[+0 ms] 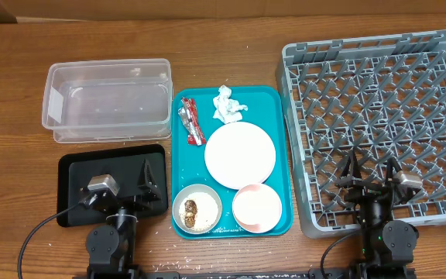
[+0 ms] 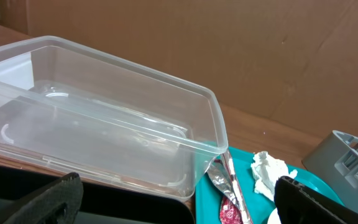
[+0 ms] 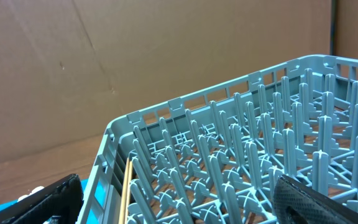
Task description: Sort waste into correct bins and load items into the dishwasher
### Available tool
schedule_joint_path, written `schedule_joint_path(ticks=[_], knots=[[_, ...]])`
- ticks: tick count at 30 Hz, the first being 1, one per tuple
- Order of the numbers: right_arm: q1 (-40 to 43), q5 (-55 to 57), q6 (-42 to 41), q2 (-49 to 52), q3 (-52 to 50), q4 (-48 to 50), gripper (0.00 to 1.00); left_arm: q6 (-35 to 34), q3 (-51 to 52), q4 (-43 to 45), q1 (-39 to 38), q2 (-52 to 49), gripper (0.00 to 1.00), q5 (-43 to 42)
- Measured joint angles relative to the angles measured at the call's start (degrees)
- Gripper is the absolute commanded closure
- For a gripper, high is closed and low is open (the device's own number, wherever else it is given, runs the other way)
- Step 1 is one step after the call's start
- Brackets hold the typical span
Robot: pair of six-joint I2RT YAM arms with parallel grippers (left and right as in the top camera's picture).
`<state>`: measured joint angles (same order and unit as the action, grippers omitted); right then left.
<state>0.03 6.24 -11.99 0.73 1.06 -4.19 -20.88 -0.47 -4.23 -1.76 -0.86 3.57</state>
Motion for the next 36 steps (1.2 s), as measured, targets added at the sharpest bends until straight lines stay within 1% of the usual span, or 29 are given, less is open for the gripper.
schedule_joint_path(ticks=[31,36], knots=[[0.0,0.0,0.0,0.0,0.0,0.0,0.00,0.0,0.0,0.0,0.0,0.0,0.00,0.0],[0.0,-0.3,-0.1,0.0,0.0,0.5,0.00,-0.2,0.0,0.7,0.0,0.0,0.00,1.4]])
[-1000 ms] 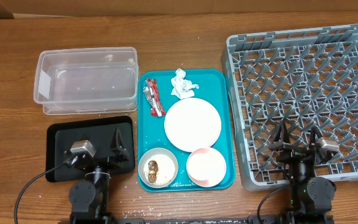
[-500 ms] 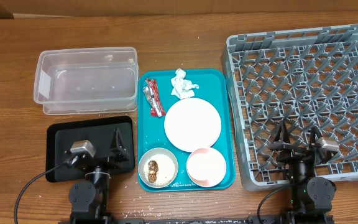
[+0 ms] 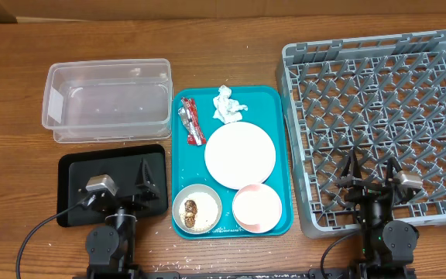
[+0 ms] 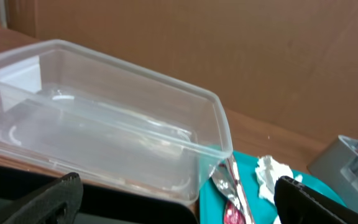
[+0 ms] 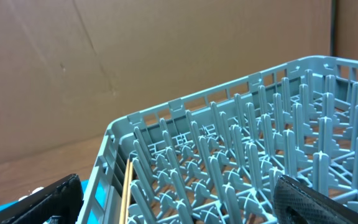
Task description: Sort waste into correct bins and load items into the dishwasher
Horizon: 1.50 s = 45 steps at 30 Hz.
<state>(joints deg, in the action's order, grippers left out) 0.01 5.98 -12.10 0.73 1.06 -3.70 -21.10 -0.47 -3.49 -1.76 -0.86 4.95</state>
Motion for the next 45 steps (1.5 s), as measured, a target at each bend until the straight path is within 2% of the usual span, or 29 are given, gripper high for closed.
schedule_joint_path(ticks=[6,10,13,16,20,27,30,34,36,39,40,43,45], knots=[[0.0,-11.8,-4.1,0.0,0.0,0.9,0.00,-4.8,0.0,-0.2,0.0,0.0,0.00,-6.4],[0.0,-18.3,-5.1,0.0,0.4,0.7,0.00,-8.4,-0.2,3.8,0.0,0.0,0.00,-12.9],[0.0,-20.7,-5.4,0.5,5.7,-4.8,0.00,-9.2,-2.4,2.8,0.0,0.0,0.00,-15.8],[0.0,-21.5,-5.5,3.3,16.5,-11.4,0.00,-9.2,-9.4,-0.9,0.0,-1.7,0.00,-17.7],[0.0,-22.2,-5.5,11.7,32.3,-21.1,0.00,-8.3,-22.9,-9.9,0.0,-8.0,0.00,-19.8],[0.0,-22.3,-5.7,36.7,57.7,-46.0,0.00,-2.8,-54.7,-39.2,0.0,-32.6,0.00,-25.5],[0.0,-22.4,-5.6,46.1,65.1,-52.0,0.00,-0.9,-62.9,-43.7,0.0,-40.8,0.00,-31.7],[0.0,-23.2,-5.7,54.7,69.1,-55.1,0.00,0.6,-66.6,-46.3,-0.6,-48.1,0.00,-41.5],[0.0,-24.2,-5.7,57.5,69.1,-55.9,0.00,1.7,-66.8,-50.9,-2.8,-50.7,0.00,-42.2],[0.0,-25.6,-5.7,60.3,69.1,-56.5,0.00,2.8,-66.7,-57.1,-9.6,-55.0,0.00,-37.9],[0.0,-25.9,-5.7,60.9,69.1,-56.5,0.00,3.1,-66.8,-58.6,-12.7,-56.5,0.01,-35.5],[0.0,-26.6,-5.7,61.7,69.1,-56.5,0.00,3.0,-66.8,-60.4,-23.8,-61.1,0.12,-28.0],[0.0,-26.8,-5.7,61.7,69.1,-56.6,0.00,1.9,-66.8,-60.6,-31.6,-64.8,0.14,-22.1]])
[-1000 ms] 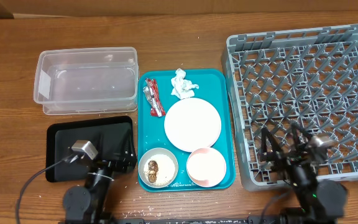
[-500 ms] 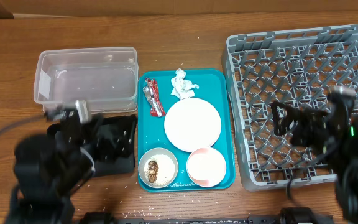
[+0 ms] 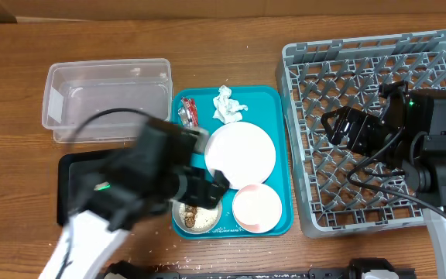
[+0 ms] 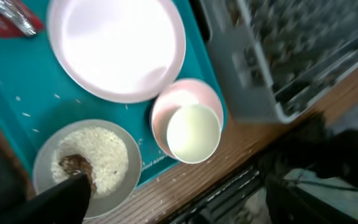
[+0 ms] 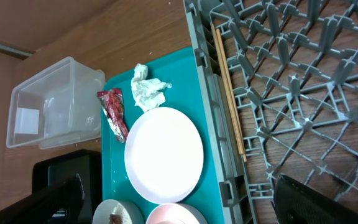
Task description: Sort waste into correct bins and load items into the dishwasher
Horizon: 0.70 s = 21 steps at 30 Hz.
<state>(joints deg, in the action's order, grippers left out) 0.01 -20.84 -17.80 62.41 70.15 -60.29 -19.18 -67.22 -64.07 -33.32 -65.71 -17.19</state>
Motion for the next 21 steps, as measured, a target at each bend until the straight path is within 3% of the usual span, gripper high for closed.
schedule_joint_path(ticks=[4,8,12,14,16,18,21], knots=[[0.0,-0.2,0.0,0.0,0.0,-1.1,0.00,-4.1,0.0,0.3,-12.2,-8.6,0.20,10.8],[0.0,-0.3,0.0,0.0,0.0,-3.0,0.00,-7.0,0.0,2.4,-18.5,-17.8,0.36,16.9],[0.0,-0.3,0.0,0.0,0.0,-4.3,0.00,-8.3,0.0,4.8,-19.1,-24.9,0.48,18.6],[0.0,-0.3,0.0,0.0,0.0,-4.8,0.00,-8.3,0.0,8.0,-18.4,-28.9,0.60,18.4],[0.0,-0.4,0.0,0.0,0.0,-4.9,0.00,-8.3,0.0,9.0,-18.1,-29.8,0.82,18.3],[0.0,-0.4,0.0,0.0,0.0,-4.9,0.00,-8.1,0.0,10.1,-17.7,-31.1,0.96,18.0],[0.0,-0.4,0.0,0.0,0.0,-4.9,0.00,-7.8,0.0,9.6,-17.0,-31.6,0.96,16.5]])
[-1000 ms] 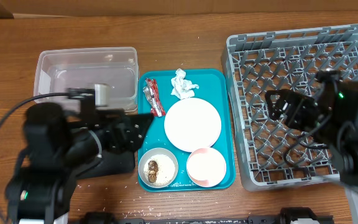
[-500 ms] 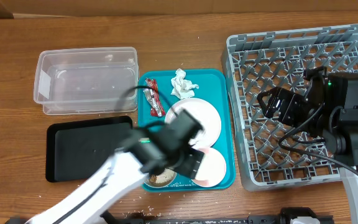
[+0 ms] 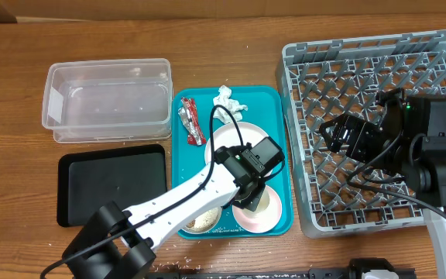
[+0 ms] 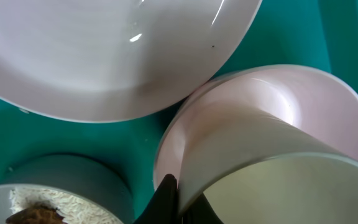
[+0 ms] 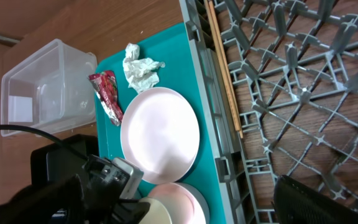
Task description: Sort waste into correct bins and load items into the dishwasher
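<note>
On the teal tray [image 3: 281, 163] a cream cup [image 4: 278, 193] stands inside a pink bowl [image 4: 291, 99]. My left gripper [image 4: 179, 199] is shut on the cup's near wall, one finger outside and one inside; from overhead the left gripper [image 3: 248, 200] sits low over the bowl. A white plate [image 3: 235, 147], a grey bowl of rice [image 3: 200, 221], a red wrapper [image 3: 192, 122] and a crumpled napkin [image 3: 228, 102] also lie on the tray. My right gripper [image 3: 335, 139] hangs open above the grey dish rack [image 3: 378, 116], holding nothing.
A clear plastic bin [image 3: 107, 101] stands at the back left and a black tray [image 3: 111, 182] in front of it. A wooden chopstick [image 5: 224, 68] lies in the rack along its left wall. The left arm crosses the tray's near half.
My left gripper was open above the tray's bowls; now it is down at the pink bowl and shut on the cup's wall. The right arm has shifted only slightly over the rack.
At the two oldest moments both arms rested at the table's near edge with open grippers. Later the left arm was up over the tray and the right arm up over the rack. Now the left gripper holds the cup's wall in the pink bowl.
</note>
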### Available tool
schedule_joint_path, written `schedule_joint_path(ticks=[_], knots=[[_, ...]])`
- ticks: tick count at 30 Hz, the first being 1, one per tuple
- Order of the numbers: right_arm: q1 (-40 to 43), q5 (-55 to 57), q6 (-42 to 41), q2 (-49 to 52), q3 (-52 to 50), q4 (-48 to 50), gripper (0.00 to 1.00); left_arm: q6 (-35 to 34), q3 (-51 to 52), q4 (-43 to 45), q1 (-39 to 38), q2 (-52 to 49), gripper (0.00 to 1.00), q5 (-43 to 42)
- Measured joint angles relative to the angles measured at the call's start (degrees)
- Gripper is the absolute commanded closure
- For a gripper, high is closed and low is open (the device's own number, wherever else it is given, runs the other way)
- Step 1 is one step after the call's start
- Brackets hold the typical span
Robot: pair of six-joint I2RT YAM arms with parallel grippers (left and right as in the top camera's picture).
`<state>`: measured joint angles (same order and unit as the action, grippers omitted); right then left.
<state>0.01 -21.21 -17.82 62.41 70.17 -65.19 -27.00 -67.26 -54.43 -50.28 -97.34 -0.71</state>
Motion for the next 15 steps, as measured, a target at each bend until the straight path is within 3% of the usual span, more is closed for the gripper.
schedule_joint_path(ticks=[6,10,15], knots=[[0.0,0.0,0.0,0.0,0.0,0.0,0.00,0.1,-1.9,-5.2,4.3,3.8,0.96,-3.3],[0.0,-0.5,0.3,0.0,0.0,0.0,0.19,0.2,-4.9,-6.9,11.2,12.7,0.96,-6.1],[0.2,-12.1,6.4,0.0,0.0,0.7,0.22,4.9,-6.6,-3.0,27.5,23.5,0.96,-21.7]])
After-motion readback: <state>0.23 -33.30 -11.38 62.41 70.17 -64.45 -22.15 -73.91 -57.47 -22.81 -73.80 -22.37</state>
